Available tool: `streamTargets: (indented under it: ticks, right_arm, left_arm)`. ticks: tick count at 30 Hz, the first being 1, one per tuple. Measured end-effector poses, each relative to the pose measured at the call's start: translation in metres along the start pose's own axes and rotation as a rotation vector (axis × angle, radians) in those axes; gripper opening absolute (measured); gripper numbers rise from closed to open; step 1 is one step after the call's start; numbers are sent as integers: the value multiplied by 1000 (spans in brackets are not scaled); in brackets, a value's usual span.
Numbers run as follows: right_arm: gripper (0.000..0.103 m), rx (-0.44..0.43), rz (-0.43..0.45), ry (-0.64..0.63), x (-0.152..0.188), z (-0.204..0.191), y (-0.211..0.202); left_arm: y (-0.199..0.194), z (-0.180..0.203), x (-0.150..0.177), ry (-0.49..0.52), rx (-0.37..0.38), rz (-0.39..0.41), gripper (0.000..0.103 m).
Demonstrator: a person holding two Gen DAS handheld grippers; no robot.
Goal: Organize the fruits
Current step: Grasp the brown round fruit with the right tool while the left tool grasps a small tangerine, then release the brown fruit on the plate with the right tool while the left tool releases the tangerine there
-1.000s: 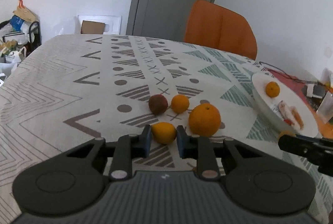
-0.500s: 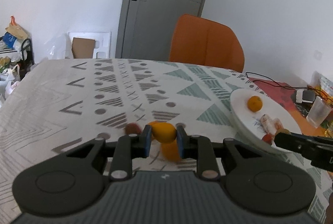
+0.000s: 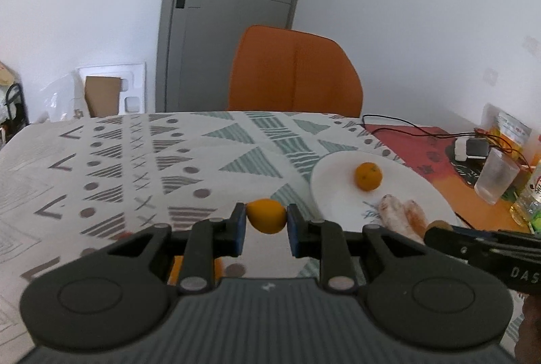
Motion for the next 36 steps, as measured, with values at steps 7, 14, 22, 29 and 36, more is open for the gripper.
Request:
streamTargets:
  ticks: [7,14,22,29,36]
  right_arm:
    - [30,31,-9,45,2,23,11]
    - [35,61,-7,78,1,41,16]
    - [35,104,-2,110,0,58,15]
    - [38,97,-5,114,2,57,14]
    - [45,70,-5,117,3,48,12]
  left_arm:
    - [19,21,0,24,31,-35,24]
    - [36,39,1,50,72,-60,24]
    - [49,56,-3,69,123,-71,24]
    - [45,59,-11,67,106,-64,46]
    - [29,41,-11,32,34,-54,58]
Point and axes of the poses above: each gripper's, at about its wrist camera, not at the fingertips, and y roughly the way its jaws point, z to its right, x to its underside, the point moved 8 cm from there along y, roughly the way its jaws point, and after that the axes turned 6 degrees about x, right-handed, at the moved point
